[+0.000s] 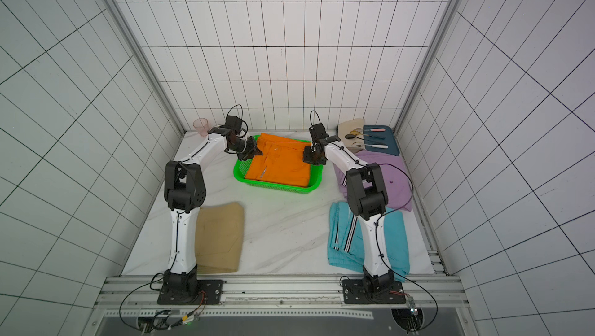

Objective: Put the folded long pants in the basket
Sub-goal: Place the long pant in the basket.

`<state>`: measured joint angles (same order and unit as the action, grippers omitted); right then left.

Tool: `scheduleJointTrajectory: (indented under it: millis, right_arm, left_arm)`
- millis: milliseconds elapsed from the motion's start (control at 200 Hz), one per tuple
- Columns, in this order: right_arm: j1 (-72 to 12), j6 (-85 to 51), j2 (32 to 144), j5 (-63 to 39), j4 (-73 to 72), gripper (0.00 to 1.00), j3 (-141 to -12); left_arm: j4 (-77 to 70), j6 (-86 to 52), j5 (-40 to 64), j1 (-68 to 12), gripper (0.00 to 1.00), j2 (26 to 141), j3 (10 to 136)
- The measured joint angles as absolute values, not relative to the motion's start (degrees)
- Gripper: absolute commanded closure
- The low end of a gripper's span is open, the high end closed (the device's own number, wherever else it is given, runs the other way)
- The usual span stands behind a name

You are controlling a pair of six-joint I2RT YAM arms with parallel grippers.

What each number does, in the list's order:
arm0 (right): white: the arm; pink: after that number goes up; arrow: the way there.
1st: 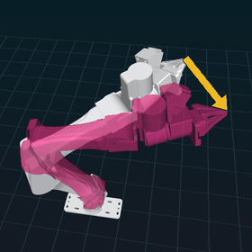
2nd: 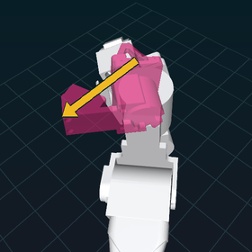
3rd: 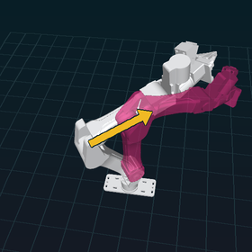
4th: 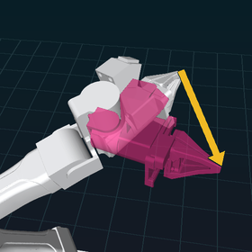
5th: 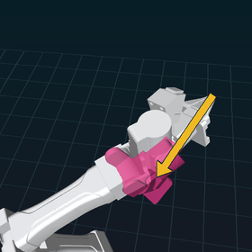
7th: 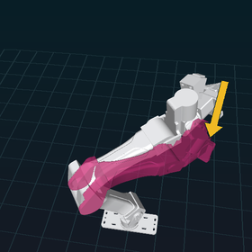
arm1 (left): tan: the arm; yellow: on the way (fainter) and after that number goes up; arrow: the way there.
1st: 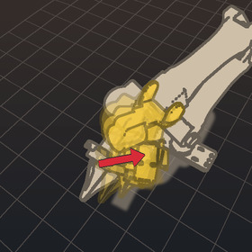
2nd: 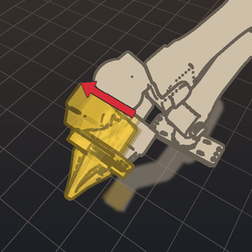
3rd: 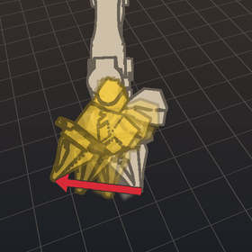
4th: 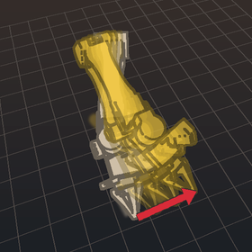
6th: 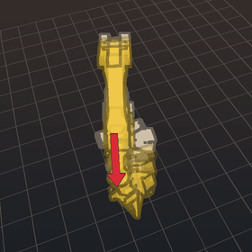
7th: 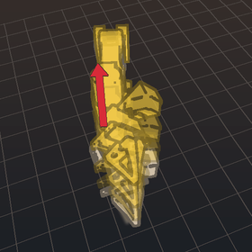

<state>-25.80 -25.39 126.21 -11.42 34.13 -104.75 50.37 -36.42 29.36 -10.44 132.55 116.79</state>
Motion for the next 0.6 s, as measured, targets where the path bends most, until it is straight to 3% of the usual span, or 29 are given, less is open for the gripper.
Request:
scheduleJointTrajectory:
  millis: [425,600]
  right_arm:
    - [-25.1,-26.1,119.7,-18.5,42.8,1.00,-105.6]
    - [-25.2,-25.9,124.1,-21.3,44.3,1.00,-105.5]
  left_arm:
    - [61.9,-39.9,24.4,-11.7,1.00,127.9,120.2]
    - [66.7,-39.6,23.0,-11.7,1.00,130.8,124.9]
